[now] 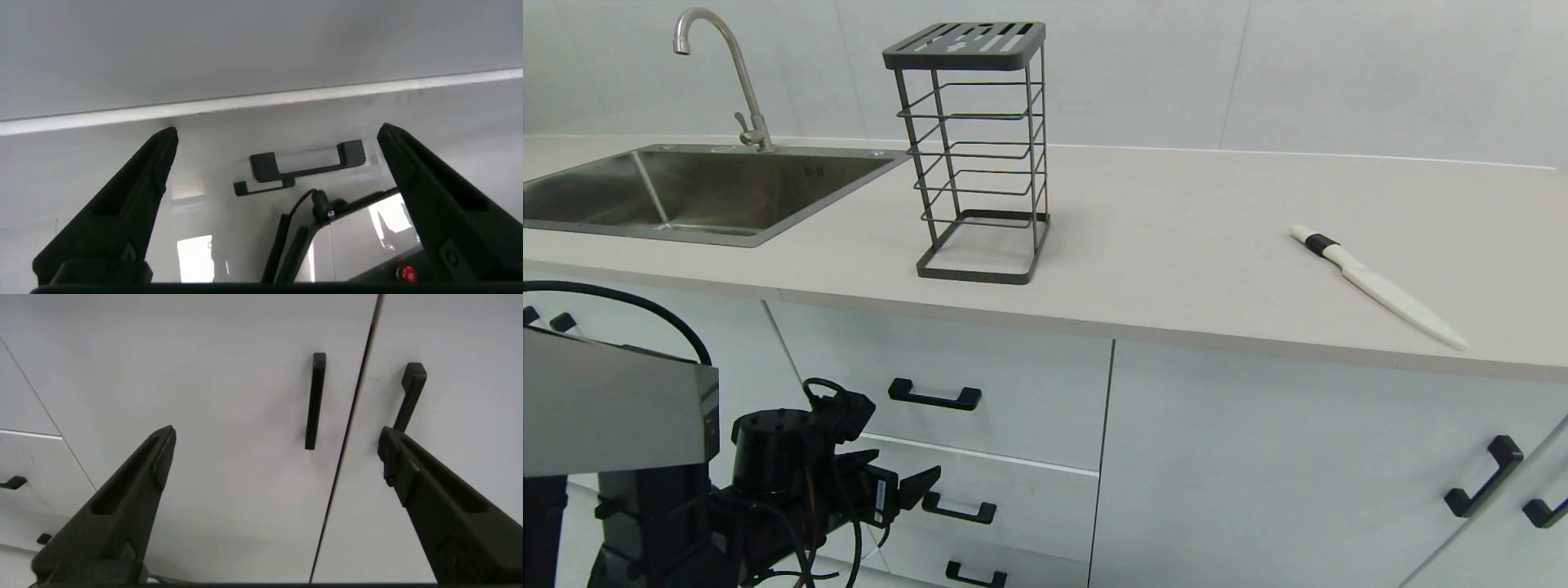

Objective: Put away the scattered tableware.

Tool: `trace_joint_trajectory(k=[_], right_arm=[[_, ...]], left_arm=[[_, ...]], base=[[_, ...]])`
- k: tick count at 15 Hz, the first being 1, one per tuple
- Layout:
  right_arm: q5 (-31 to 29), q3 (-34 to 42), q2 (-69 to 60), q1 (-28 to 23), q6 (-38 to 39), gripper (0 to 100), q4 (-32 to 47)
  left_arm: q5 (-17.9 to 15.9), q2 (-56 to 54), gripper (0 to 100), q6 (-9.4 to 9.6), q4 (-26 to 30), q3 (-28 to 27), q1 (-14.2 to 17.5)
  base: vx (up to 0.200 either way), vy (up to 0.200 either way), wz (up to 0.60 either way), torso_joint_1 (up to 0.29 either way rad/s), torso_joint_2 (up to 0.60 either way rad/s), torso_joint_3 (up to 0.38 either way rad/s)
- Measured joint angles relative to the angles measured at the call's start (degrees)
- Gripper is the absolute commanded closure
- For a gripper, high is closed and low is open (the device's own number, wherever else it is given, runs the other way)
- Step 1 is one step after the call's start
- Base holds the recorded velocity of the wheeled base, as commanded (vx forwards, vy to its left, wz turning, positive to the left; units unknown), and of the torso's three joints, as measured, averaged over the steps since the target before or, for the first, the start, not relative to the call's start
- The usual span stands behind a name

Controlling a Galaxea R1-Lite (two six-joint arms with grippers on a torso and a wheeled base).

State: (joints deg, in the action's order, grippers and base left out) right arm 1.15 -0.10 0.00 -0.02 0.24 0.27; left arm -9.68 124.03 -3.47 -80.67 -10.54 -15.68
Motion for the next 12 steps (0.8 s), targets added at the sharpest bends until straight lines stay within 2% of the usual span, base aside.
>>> trace_joint_trajectory(k=[5,7,12], right_arm=[[-0.02,0.00,0.00,0.02,-0.02,0,0.00],[-0.02,0.00,0.00,0.02,-0.02,0,-0.02],[0.00,0.00,0.00,0.02,-0.02,0,0.02]], left_arm=[[-0.02,-0.22,0,-0.02,-1.61,0.85,1.35],[-0.17,-2.65,0,0.17,-2.46,5.40,0.94],[-0.28,-22.06,0,0.33,-2.38,9.80,-0.72]], base=[[0.000,0.000,0.00,0.000,0.00,0.000],[0.000,0.000,0.00,0.000,0.00,0.000],[0.000,0.000,0.00,0.000,0.00,0.000]])
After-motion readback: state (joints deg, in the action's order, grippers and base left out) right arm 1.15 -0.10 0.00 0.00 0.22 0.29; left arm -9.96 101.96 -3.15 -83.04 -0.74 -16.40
